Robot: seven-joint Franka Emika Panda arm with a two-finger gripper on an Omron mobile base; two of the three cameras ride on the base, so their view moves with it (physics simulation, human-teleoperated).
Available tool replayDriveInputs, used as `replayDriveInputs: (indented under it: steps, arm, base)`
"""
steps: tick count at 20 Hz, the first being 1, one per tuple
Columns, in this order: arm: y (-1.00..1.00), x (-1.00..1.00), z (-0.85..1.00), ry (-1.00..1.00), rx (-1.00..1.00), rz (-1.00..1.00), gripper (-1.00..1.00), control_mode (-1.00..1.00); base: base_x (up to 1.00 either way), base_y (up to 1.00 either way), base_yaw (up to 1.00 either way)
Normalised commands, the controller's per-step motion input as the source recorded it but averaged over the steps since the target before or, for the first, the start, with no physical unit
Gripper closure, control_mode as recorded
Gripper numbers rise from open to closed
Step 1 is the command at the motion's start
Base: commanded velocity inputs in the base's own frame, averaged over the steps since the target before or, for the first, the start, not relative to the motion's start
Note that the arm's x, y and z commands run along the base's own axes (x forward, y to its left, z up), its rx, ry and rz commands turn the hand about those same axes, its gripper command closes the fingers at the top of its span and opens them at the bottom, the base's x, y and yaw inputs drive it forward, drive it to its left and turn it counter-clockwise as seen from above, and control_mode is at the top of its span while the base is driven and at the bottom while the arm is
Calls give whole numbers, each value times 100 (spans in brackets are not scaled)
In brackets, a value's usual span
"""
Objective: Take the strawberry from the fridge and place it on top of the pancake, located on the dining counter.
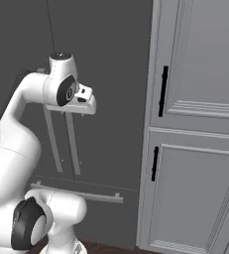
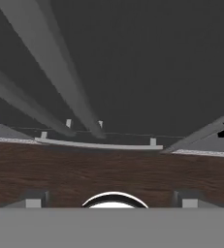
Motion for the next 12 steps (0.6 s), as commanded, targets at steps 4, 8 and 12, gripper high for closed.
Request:
replayDriveInputs:
  steps: [4,8,12]
  arm:
    - [0,0,0,0,0,0,-100,100]
    - [0,0,0,0,0,0,-100,100]
    - [0,0,0,0,0,0,-100,100]
  base:
    - [-61,34,0]
    - [-42,58,0]
    - [-7,51,0]
